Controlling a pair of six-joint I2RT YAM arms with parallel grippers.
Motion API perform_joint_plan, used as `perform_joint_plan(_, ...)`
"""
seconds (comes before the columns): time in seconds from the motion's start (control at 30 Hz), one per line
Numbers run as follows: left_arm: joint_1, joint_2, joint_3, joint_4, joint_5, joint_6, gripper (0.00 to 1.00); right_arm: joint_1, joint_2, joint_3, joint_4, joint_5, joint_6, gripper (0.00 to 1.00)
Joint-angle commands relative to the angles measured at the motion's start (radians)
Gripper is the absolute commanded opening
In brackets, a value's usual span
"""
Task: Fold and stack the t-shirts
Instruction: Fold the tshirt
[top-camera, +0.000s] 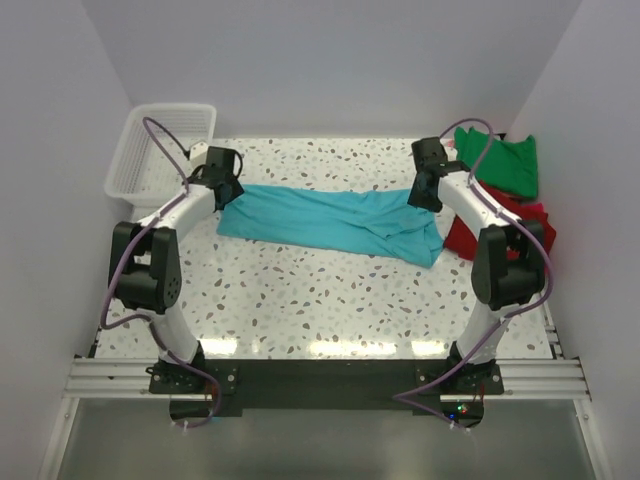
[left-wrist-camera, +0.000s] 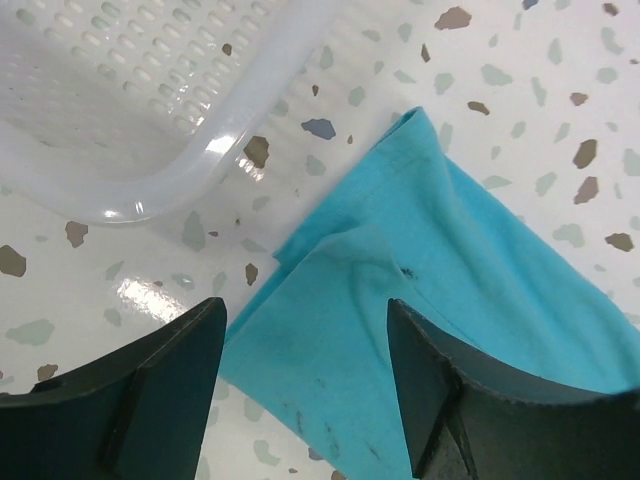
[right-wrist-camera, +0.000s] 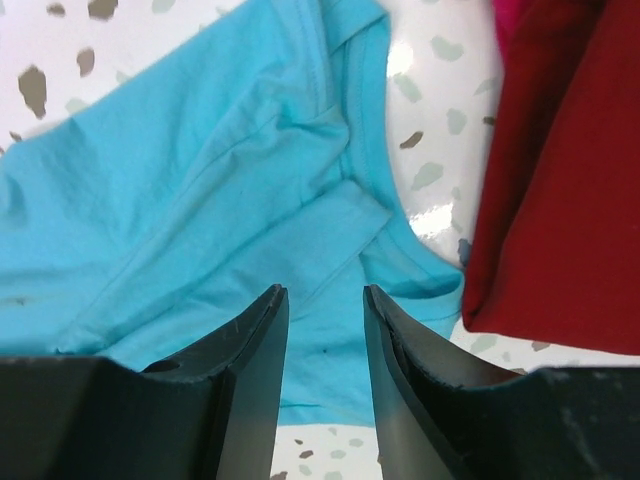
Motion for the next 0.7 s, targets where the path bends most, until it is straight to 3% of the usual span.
perform_joint_plan(0.0, 0.006, -0.087, -0.037, 0.119, 0.048, 0.044, 0.71, 0.01, -0.045, -0.053, 0.017, -0.146, -0.037, 0.39)
perform_joint_plan(0.67, 0.007, 0.001, -0.09, 0.001, 0.146, 0.047, 0.72, 0.159, 0.037, -0.124, -0.001, -0.264, -0.057, 0.35)
